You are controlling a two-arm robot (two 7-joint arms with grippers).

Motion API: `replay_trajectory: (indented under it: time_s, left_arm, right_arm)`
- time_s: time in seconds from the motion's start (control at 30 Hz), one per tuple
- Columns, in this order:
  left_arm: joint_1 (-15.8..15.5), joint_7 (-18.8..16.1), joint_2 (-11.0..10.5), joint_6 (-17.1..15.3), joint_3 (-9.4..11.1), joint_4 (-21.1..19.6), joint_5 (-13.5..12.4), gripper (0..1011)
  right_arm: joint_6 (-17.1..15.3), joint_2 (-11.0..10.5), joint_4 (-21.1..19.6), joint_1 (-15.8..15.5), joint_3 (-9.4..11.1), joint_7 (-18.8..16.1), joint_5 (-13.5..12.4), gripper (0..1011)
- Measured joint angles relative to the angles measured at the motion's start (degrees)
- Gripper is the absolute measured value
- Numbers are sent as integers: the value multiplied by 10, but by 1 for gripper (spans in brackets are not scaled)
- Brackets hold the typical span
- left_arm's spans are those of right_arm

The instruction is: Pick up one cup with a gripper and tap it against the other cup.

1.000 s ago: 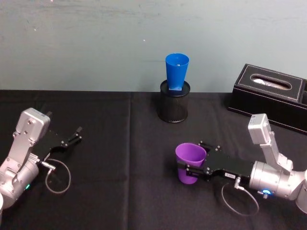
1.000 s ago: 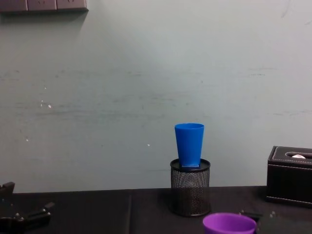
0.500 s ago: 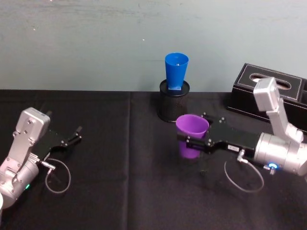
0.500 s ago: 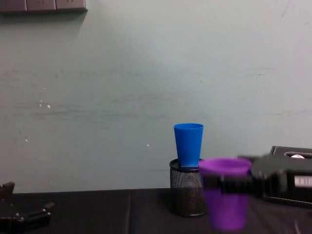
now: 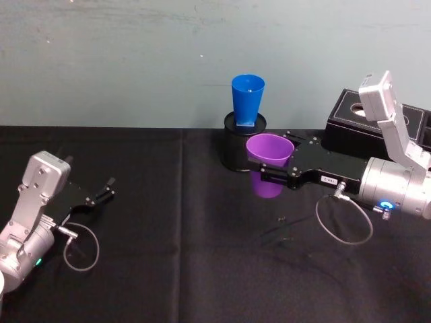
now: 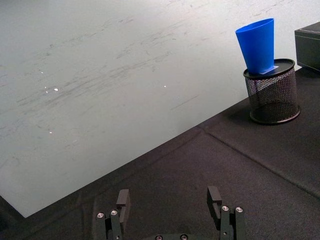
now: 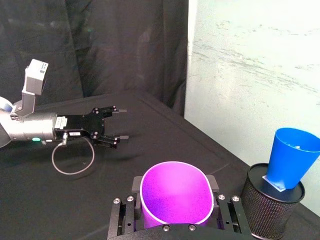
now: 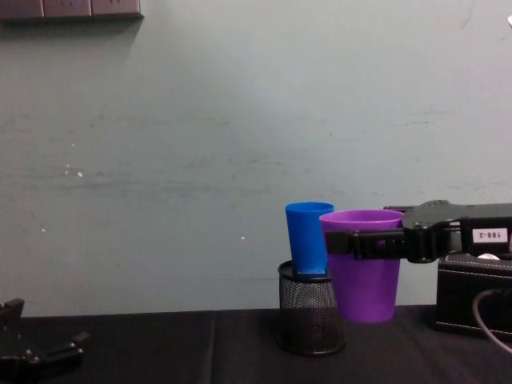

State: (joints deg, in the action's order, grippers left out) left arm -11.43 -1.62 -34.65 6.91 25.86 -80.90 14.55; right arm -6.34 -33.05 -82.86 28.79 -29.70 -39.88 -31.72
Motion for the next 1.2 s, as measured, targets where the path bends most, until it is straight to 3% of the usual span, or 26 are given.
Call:
replay_trajectory:
  time_s: [0.83,1.2]
  left_arm:
    - [0,0,0,0,0,0,0,1011]
    - [0,0,0,0,0,0,0,1011]
  right_arm:
    - [-7,-9,-7,19,-19,5,-6,746]
    - [-7,-9,-7,18,-19,5,-5,746]
